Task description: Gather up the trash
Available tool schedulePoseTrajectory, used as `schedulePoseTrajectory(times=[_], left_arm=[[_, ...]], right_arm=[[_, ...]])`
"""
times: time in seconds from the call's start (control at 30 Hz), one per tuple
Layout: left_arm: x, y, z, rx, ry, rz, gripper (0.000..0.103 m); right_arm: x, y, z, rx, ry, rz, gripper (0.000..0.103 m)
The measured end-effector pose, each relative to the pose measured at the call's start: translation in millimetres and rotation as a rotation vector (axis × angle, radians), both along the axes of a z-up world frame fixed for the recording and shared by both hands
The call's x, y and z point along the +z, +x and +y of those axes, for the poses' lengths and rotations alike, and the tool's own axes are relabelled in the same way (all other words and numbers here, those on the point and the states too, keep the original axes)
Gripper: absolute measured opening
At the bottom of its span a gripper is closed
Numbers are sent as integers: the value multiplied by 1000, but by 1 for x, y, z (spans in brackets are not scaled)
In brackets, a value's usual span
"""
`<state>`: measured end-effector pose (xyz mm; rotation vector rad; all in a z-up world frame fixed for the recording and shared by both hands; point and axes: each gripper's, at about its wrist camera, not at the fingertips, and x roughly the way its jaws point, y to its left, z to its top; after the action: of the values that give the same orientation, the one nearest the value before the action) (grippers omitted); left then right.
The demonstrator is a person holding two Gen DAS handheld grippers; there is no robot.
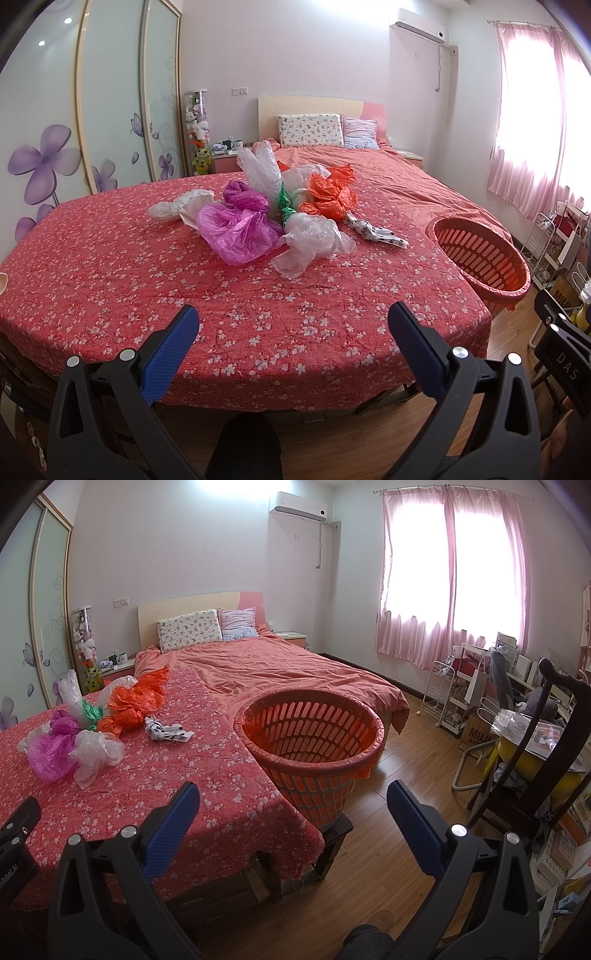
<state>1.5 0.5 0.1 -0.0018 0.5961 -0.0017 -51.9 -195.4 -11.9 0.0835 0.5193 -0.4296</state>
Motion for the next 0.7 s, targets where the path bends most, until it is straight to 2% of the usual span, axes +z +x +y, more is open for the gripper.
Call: schedulePoseTrajectory(times=[0.7], left_arm=[[8,-1,-4,-3,1,1,101]], right_arm=[[1,0,-1,1,1,0,99]])
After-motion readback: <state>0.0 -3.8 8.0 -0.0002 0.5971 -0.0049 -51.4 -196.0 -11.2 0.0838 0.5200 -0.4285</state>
